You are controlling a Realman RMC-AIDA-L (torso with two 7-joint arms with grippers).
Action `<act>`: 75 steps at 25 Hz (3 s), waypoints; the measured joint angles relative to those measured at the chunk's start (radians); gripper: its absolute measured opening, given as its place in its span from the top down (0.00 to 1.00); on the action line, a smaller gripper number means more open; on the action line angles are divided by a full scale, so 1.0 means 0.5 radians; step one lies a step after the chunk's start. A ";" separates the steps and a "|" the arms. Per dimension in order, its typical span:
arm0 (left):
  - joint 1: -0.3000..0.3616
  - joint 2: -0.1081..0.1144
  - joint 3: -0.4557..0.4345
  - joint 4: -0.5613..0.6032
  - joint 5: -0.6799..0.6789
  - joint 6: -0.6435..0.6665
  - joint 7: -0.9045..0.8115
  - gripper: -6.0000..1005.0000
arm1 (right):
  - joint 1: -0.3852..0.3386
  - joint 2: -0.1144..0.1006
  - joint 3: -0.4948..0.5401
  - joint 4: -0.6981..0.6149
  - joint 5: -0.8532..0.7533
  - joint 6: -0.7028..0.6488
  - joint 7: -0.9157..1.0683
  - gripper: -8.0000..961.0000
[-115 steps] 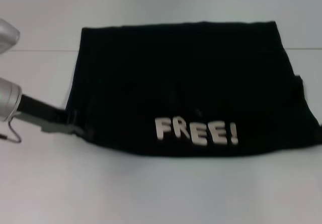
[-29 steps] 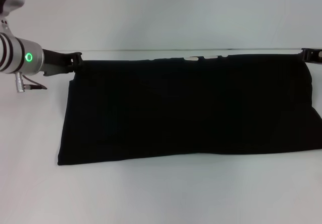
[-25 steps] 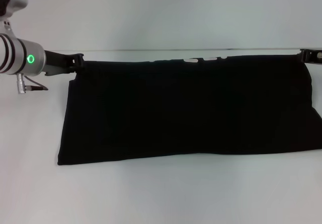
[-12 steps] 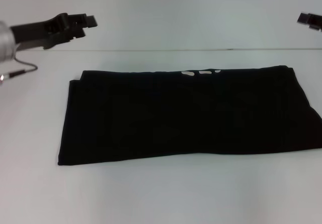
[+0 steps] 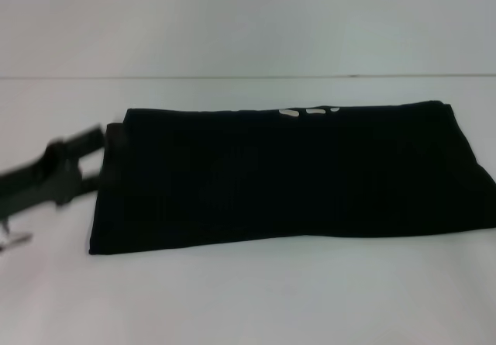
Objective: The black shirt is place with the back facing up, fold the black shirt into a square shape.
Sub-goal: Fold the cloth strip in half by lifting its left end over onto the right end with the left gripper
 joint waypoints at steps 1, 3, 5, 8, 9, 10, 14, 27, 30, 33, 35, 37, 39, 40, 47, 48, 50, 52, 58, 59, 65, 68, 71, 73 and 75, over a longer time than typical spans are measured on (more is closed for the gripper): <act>0.025 0.000 -0.003 0.013 0.055 0.028 -0.076 0.19 | -0.020 -0.009 -0.002 -0.009 -0.053 0.003 0.009 0.15; 0.067 -0.001 -0.020 0.046 0.139 0.080 -0.211 0.18 | -0.036 -0.051 0.000 -0.029 -0.196 0.023 0.054 0.15; 0.097 -0.007 -0.065 0.087 0.232 0.133 -0.332 0.16 | -0.029 -0.121 0.007 -0.042 -0.337 0.032 0.134 0.14; 0.133 -0.017 -0.119 0.123 0.347 0.195 -0.487 0.16 | -0.021 -0.221 0.013 -0.055 -0.466 0.030 0.244 0.13; 0.141 -0.020 -0.126 0.127 0.376 0.201 -0.522 0.16 | -0.022 -0.241 0.015 -0.058 -0.481 0.030 0.263 0.13; 0.148 -0.023 -0.130 0.128 0.400 0.201 -0.550 0.16 | -0.024 -0.256 0.017 -0.062 -0.490 0.031 0.276 0.13; 0.178 -0.032 -0.152 0.128 0.444 0.160 -0.596 0.16 | -0.048 -0.273 0.038 -0.098 -0.500 0.035 0.312 0.13; 0.225 -0.073 -0.318 0.126 0.573 -0.027 -0.696 0.16 | -0.054 -0.258 0.054 -0.103 -0.505 0.030 0.337 0.13; 0.226 -0.083 -0.319 0.119 0.563 -0.063 -0.719 0.16 | -0.054 -0.256 0.058 -0.103 -0.505 0.032 0.342 0.13; 0.220 -0.088 -0.322 0.110 0.558 -0.088 -0.734 0.16 | -0.050 -0.256 0.060 -0.103 -0.505 0.032 0.342 0.13; 0.213 -0.091 -0.322 0.106 0.557 -0.099 -0.740 0.16 | -0.047 -0.256 0.060 -0.102 -0.505 0.032 0.343 0.13; 0.206 -0.094 -0.323 0.103 0.557 -0.109 -0.746 0.16 | -0.043 -0.256 0.060 -0.102 -0.505 0.033 0.343 0.13; 0.195 -0.098 -0.324 0.101 0.561 -0.126 -0.752 0.16 | -0.039 -0.257 0.062 -0.102 -0.505 0.034 0.343 0.13; 0.191 -0.099 -0.324 0.100 0.563 -0.131 -0.754 0.16 | -0.037 -0.257 0.062 -0.102 -0.505 0.035 0.343 0.13; 0.159 -0.100 -0.307 0.090 0.577 -0.176 -0.790 0.16 | -0.031 -0.255 0.062 -0.102 -0.504 0.059 0.344 0.13; 0.154 -0.100 -0.306 0.085 0.579 -0.179 -0.792 0.16 | -0.031 -0.254 0.062 -0.102 -0.504 0.059 0.344 0.13; 0.139 -0.099 -0.305 0.064 0.581 -0.192 -0.794 0.16 | -0.031 -0.253 0.062 -0.102 -0.504 0.059 0.345 0.13; 0.128 -0.097 -0.302 0.052 0.583 -0.203 -0.797 0.16 | -0.030 -0.252 0.063 -0.102 -0.504 0.059 0.345 0.13; 0.111 -0.096 -0.295 0.048 0.592 -0.211 -0.816 0.16 | -0.029 -0.251 0.065 -0.102 -0.504 0.059 0.345 0.13; 0.109 -0.095 -0.295 0.047 0.593 -0.204 -0.819 0.16 | -0.028 -0.252 0.066 -0.102 -0.504 0.060 0.345 0.13; 0.118 -0.086 -0.294 0.059 0.602 -0.159 -0.834 0.16 | -0.016 -0.253 0.066 -0.102 -0.504 0.073 0.345 0.13; 0.123 -0.086 -0.294 0.055 0.604 -0.168 -0.837 0.16 | -0.014 -0.251 0.066 -0.102 -0.504 0.075 0.345 0.13; 0.112 -0.087 -0.293 0.049 0.606 -0.181 -0.840 0.16 | -0.013 -0.251 0.066 -0.102 -0.504 0.076 0.345 0.13; 0.103 -0.087 -0.275 0.049 0.608 -0.195 -0.850 0.16 | -0.011 -0.251 0.066 -0.102 -0.504 0.078 0.345 0.13; 0.097 -0.087 -0.252 0.049 0.608 -0.209 -0.863 0.16 | -0.011 -0.251 0.065 -0.102 -0.504 0.080 0.345 0.13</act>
